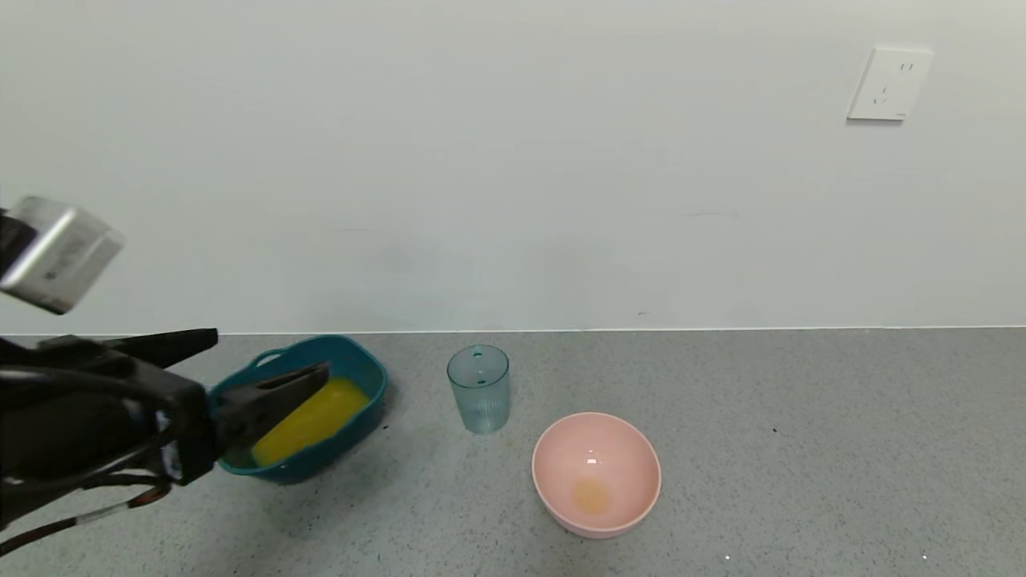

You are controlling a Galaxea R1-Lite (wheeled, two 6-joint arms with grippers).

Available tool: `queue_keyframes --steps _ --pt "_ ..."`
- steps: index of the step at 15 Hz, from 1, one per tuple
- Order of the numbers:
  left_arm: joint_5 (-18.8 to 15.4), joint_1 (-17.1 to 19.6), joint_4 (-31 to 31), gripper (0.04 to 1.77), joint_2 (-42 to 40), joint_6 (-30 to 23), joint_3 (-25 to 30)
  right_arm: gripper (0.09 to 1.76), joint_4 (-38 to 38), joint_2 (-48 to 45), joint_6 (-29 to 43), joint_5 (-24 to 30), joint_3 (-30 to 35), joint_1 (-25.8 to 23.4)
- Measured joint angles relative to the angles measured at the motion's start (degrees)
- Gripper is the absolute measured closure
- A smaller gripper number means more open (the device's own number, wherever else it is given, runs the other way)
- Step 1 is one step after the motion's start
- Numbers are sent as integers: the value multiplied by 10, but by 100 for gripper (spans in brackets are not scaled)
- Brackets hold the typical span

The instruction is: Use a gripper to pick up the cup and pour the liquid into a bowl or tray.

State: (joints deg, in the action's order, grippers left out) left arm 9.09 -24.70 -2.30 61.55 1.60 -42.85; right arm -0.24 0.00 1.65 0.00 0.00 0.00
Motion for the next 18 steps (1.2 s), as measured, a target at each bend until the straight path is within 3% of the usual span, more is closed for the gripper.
queue_keyframes --steps 4,12,15,18 --pt "-12 17 102 10 -132 17 -1 14 0 0 0 0 0 0" --pt "-12 191 246 9 -342 57 -13 14 0 0 0 0 0 0" --pt "-11 221 264 9 -400 57 -5 14 0 0 0 0 0 0" --pt "4 230 261 9 -455 52 45 14 0 0 0 0 0 0"
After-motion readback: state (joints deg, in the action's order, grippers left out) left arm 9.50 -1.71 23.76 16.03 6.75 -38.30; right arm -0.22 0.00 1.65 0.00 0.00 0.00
